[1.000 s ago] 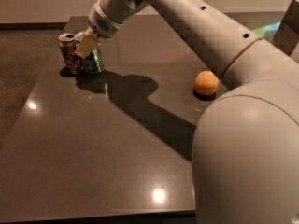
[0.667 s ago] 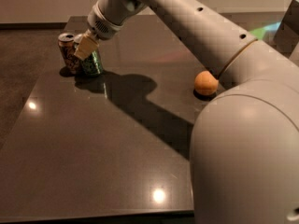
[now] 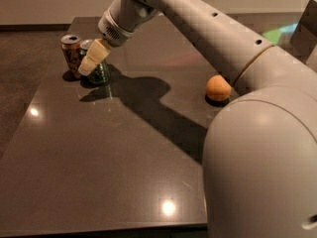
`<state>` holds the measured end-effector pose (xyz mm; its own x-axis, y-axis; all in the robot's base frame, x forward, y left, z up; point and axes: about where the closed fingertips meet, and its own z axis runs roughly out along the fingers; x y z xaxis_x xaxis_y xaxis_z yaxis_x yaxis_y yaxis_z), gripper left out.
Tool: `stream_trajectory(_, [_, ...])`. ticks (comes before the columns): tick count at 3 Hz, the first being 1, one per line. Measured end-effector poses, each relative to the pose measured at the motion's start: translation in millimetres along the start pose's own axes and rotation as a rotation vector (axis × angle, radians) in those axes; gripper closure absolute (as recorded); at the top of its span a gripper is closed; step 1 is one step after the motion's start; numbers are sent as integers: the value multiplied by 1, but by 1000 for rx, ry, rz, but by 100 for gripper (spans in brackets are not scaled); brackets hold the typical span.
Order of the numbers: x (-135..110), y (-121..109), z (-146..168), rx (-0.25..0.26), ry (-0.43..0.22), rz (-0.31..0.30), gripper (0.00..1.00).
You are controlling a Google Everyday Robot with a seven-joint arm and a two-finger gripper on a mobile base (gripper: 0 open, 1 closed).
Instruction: Move green can near orange can
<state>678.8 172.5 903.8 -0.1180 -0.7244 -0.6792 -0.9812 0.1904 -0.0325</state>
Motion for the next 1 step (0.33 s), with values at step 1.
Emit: stream_trajectory(1, [5,-3,-2,0,-5,12,0])
